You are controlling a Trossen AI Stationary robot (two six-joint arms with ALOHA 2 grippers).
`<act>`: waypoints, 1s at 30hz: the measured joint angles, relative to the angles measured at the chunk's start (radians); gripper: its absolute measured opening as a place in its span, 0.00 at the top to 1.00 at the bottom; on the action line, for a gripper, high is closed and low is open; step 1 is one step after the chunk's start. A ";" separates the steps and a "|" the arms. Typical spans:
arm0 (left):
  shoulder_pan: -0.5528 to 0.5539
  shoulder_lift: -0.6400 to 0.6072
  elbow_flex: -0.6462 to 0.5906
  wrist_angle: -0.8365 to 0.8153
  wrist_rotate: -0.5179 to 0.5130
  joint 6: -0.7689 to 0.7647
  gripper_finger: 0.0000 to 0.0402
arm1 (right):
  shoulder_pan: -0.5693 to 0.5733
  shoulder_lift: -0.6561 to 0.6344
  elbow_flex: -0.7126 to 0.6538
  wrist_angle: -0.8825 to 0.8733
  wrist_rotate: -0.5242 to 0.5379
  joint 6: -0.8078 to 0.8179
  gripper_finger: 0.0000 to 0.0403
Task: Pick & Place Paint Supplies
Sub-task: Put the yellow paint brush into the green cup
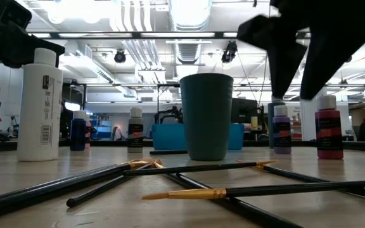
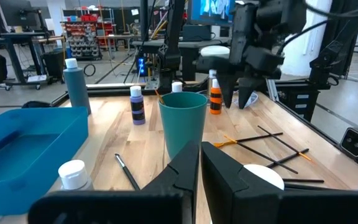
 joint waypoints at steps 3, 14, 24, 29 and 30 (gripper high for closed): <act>0.000 0.000 0.000 0.000 0.000 0.000 0.94 | -0.018 0.021 -0.001 0.026 -0.009 -0.022 0.60; 0.000 0.000 0.000 0.000 0.000 0.000 0.94 | -0.064 0.108 -0.007 0.057 -0.107 -0.087 0.68; 0.000 0.000 0.000 0.000 0.000 0.000 0.94 | -0.089 0.122 -0.009 0.115 -0.134 -0.103 0.65; 0.000 0.000 0.000 0.000 0.000 0.000 0.94 | -0.101 0.122 -0.018 0.116 -0.135 -0.103 0.63; 0.000 0.000 0.000 0.000 0.000 0.000 0.94 | -0.101 0.122 -0.020 0.117 -0.135 -0.103 0.62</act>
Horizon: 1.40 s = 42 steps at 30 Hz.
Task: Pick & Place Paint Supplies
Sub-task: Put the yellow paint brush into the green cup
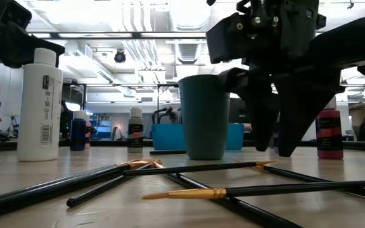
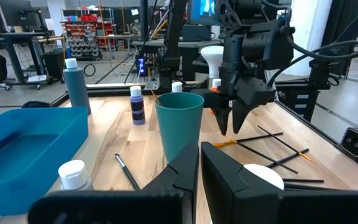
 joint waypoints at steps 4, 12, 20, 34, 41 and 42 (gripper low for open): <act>0.000 0.000 0.000 0.000 0.000 0.000 0.94 | -0.005 0.000 -0.013 0.011 -0.001 0.001 0.61; 0.000 0.000 0.000 0.000 0.000 0.000 0.94 | -0.007 0.000 -0.060 0.051 -0.005 0.031 0.69; 0.000 0.000 0.000 0.000 0.000 0.000 0.94 | -0.007 0.000 -0.072 0.089 -0.008 0.071 0.79; 0.000 0.000 0.000 0.000 0.000 0.000 0.94 | -0.006 -0.006 -0.075 0.090 -0.002 0.095 0.98; 0.000 0.000 0.000 0.000 0.000 0.000 0.94 | 0.020 -0.094 -0.076 0.078 -0.003 0.109 0.98; 0.000 0.000 0.000 0.000 0.000 0.000 0.94 | 0.026 -0.117 -0.076 0.073 -0.005 0.115 0.98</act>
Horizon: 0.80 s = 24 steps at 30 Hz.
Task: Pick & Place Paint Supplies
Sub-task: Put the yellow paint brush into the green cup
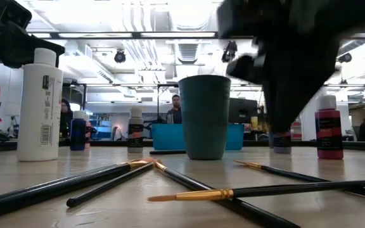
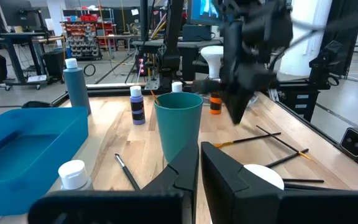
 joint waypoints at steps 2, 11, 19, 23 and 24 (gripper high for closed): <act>0.000 0.000 0.000 0.000 0.000 0.000 0.94 | 0.010 -0.050 0.000 -0.010 -0.001 0.019 0.98; 0.000 0.001 0.000 0.000 0.000 0.000 0.94 | 0.030 -0.326 0.012 -0.113 0.292 0.006 0.98; 0.000 0.001 0.000 0.000 0.000 0.000 0.94 | 0.025 -0.395 0.080 -0.119 0.902 -0.486 0.98; 0.000 0.001 0.000 0.000 0.000 0.000 0.94 | 0.013 -0.359 0.131 -0.119 1.210 -0.792 0.98; 0.000 0.001 0.000 0.000 0.000 0.000 0.94 | 0.008 -0.347 0.143 -0.118 1.273 -0.868 0.98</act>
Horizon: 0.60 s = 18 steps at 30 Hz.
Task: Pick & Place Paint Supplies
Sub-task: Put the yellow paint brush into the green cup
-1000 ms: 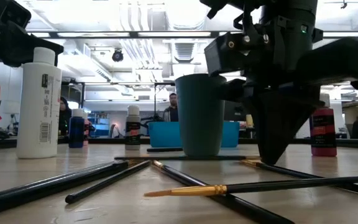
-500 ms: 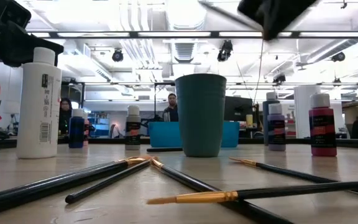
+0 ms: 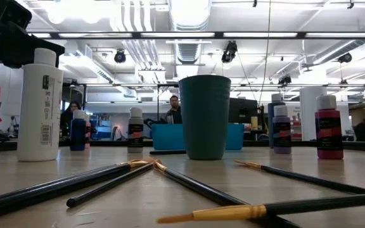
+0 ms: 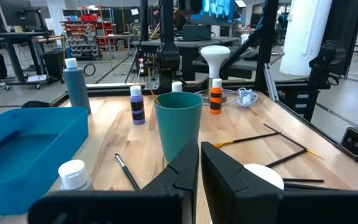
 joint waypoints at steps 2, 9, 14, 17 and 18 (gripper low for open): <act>0.000 0.000 0.000 0.000 0.000 0.000 0.94 | -0.007 0.025 0.020 -0.001 0.076 -0.129 0.98; 0.000 0.000 0.000 0.000 0.000 0.000 0.94 | -0.019 0.101 0.060 -0.033 0.050 -0.248 0.98; 0.000 0.000 0.000 0.000 0.000 0.000 0.94 | -0.033 0.162 0.061 -0.124 0.037 -0.337 0.98; 0.000 0.000 0.000 0.000 0.000 0.000 0.94 | -0.042 0.197 0.069 -0.222 0.035 -0.345 0.98; 0.000 0.000 0.000 0.000 0.000 0.000 0.94 | -0.043 0.203 0.071 -0.258 0.035 -0.340 0.98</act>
